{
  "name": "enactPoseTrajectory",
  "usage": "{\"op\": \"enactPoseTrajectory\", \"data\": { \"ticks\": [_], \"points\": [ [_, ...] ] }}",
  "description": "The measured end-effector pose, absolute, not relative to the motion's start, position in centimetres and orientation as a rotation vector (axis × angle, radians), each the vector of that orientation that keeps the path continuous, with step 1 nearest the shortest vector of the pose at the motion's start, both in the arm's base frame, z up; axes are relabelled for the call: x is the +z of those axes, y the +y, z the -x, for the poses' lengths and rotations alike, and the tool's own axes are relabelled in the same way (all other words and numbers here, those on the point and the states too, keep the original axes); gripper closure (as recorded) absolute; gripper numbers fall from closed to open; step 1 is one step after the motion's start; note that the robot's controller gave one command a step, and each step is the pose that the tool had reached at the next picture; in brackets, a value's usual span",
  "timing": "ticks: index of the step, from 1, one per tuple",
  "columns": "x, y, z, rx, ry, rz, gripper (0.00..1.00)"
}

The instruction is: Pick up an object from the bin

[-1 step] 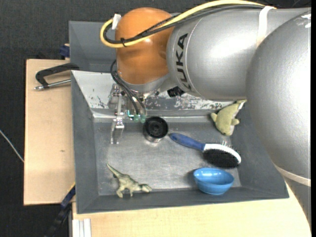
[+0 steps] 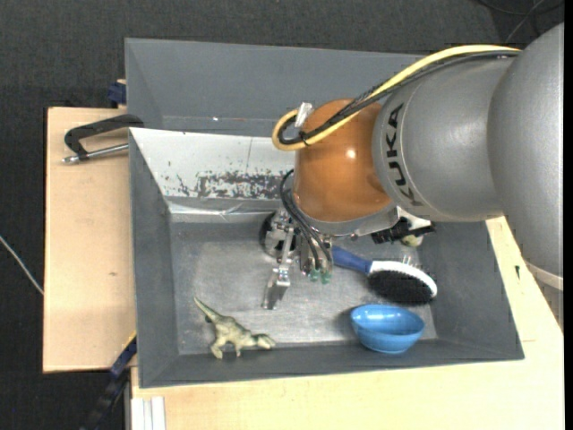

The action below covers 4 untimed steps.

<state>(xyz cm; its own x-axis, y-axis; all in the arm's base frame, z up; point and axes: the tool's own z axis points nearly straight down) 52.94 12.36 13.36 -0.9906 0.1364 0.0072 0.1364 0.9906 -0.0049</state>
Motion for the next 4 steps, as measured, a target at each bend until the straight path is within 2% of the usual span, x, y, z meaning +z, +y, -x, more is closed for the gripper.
{"op": "enactPoseTrajectory", "data": {
  "ticks": [1, 2, 3, 4],
  "points": [
    [14.7, 8.7, -59.7, 0.000, -3.152, -0.044, 0.00],
    [25.5, 11.3, -60.3, -0.001, -3.059, -0.773, 0.00],
    [7.2, 10.4, -58.1, -0.003, -2.891, -1.232, 0.00],
    [7.3, 3.7, -60.0, -0.005, -2.907, -1.227, 0.00]
  ]
}}
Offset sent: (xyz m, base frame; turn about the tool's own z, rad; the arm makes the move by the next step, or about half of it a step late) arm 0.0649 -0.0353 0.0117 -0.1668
